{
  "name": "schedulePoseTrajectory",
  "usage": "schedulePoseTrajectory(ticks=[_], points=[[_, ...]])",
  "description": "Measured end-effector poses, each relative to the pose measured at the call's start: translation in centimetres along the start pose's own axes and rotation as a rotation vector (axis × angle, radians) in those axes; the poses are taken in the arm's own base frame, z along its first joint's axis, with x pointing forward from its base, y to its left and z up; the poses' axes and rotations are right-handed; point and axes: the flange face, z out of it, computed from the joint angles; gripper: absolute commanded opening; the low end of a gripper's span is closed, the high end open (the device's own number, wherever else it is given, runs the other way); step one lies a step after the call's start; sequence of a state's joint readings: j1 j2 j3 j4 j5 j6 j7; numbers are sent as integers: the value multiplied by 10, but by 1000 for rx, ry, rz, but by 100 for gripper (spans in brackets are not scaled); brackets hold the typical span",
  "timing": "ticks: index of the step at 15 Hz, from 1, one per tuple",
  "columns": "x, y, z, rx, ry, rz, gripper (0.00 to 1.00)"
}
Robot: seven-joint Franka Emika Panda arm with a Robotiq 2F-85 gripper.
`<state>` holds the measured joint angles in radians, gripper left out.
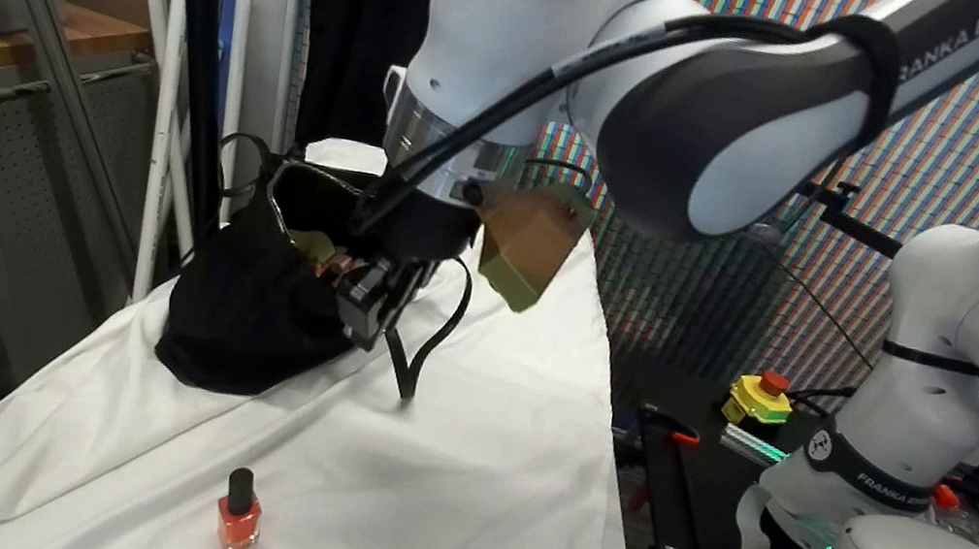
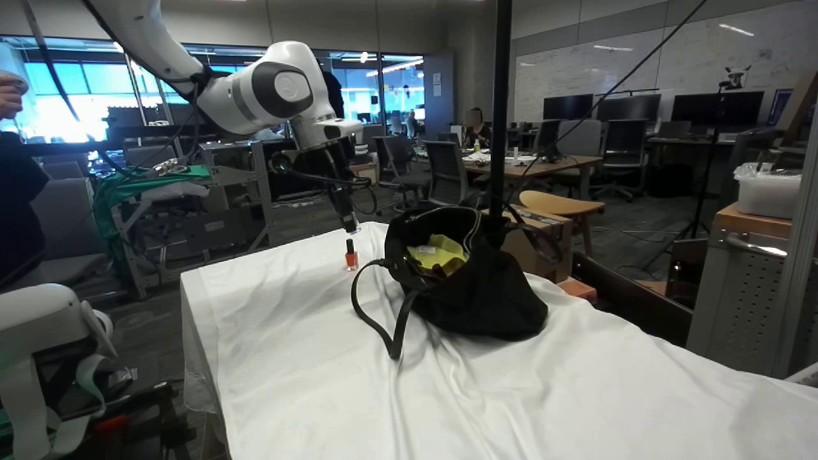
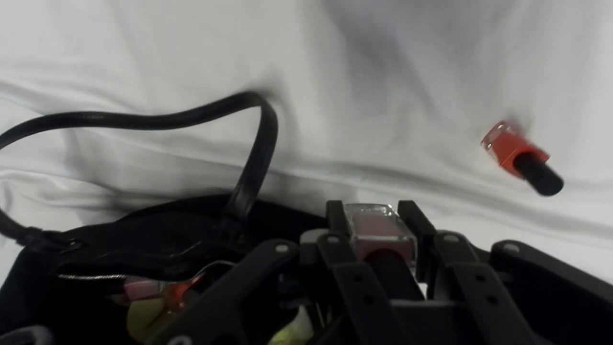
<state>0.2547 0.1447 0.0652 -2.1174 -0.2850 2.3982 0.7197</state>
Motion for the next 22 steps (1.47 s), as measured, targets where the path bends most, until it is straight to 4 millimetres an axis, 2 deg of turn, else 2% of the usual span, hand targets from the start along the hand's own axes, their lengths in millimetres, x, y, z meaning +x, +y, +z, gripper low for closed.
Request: schedulePoseTrajectory(ticks=[6, 8, 11, 12, 13, 14, 19, 22], points=[[51, 65, -10, -17, 46, 79, 16], [63, 80, -10, -21, 53, 94, 16], [77, 91, -5, -27, 58, 108, 16], [81, 93, -2, -28, 58, 112, 36], [85, 94, 1, -30, 58, 115, 66], [89, 94, 5, -31, 56, 116, 66], [104, 90, 20, -32, 51, 111, 97], [108, 87, 23, -31, 54, 108, 100]])
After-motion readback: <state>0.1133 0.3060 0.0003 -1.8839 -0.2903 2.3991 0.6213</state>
